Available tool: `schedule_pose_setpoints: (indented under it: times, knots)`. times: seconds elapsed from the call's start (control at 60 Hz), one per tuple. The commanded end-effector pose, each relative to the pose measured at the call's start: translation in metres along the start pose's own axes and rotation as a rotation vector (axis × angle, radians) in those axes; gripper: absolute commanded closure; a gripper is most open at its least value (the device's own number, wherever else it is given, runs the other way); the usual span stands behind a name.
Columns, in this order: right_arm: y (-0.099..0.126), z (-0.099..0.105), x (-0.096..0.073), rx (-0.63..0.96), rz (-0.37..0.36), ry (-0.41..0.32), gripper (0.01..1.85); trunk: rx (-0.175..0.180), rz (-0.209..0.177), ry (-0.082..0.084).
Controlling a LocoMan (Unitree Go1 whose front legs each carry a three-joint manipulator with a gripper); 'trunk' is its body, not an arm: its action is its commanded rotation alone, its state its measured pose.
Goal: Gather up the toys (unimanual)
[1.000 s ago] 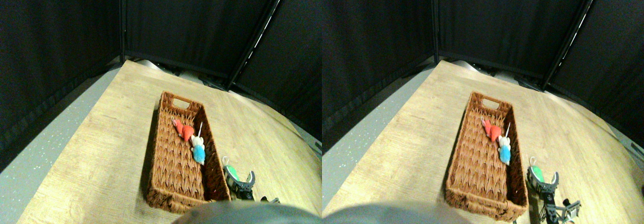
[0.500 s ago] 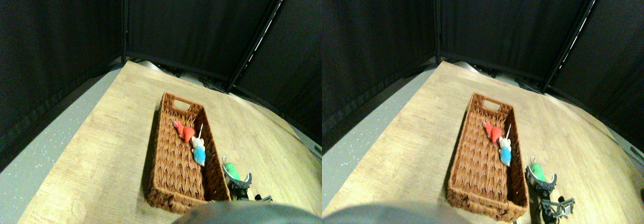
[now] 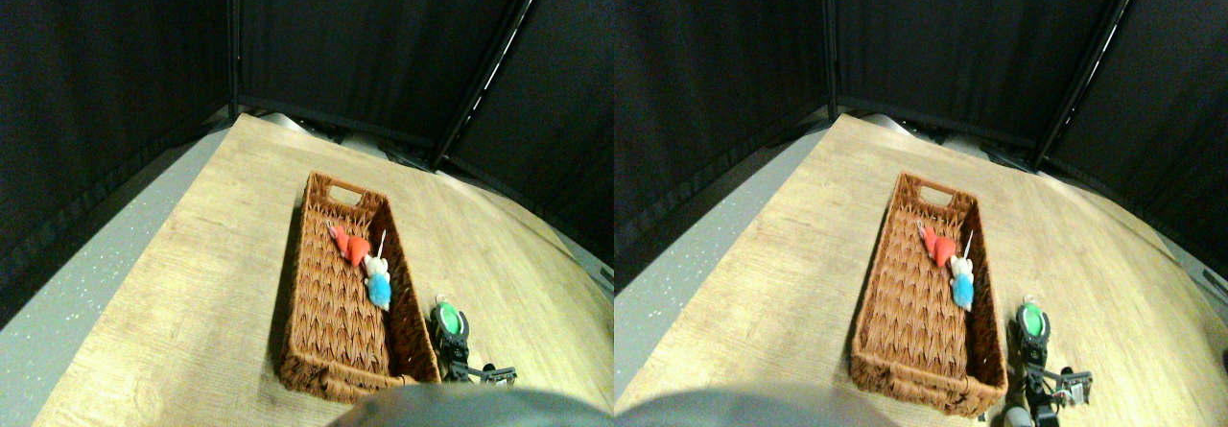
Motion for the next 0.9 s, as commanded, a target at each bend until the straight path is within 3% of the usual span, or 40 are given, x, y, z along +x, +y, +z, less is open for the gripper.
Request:
schedule_pose_setpoints:
  times: [0.017, 0.417, 0.65, 0.733, 0.767, 0.9]
  knots:
    - [0.013, 0.002, -0.001, -0.012, 0.055, 0.004, 1.80, -0.009, 0.010, 0.019]
    - [0.070, 0.003, -0.005, -0.145, 0.149, 0.072, 1.80, -0.015, 0.003, 0.004]
    - [0.115, -0.022, -0.015, -0.234, 0.192, 0.189, 1.80, -0.041, 0.026, -0.011]
    - [0.118, -0.024, -0.016, -0.239, 0.193, 0.199, 1.80, -0.045, 0.029, -0.012]
    - [0.129, -0.035, -0.018, -0.268, 0.208, 0.254, 1.80, -0.059, 0.045, -0.017]
    - [0.139, -0.046, -0.019, -0.262, 0.221, 0.289, 1.80, -0.084, 0.064, -0.023]
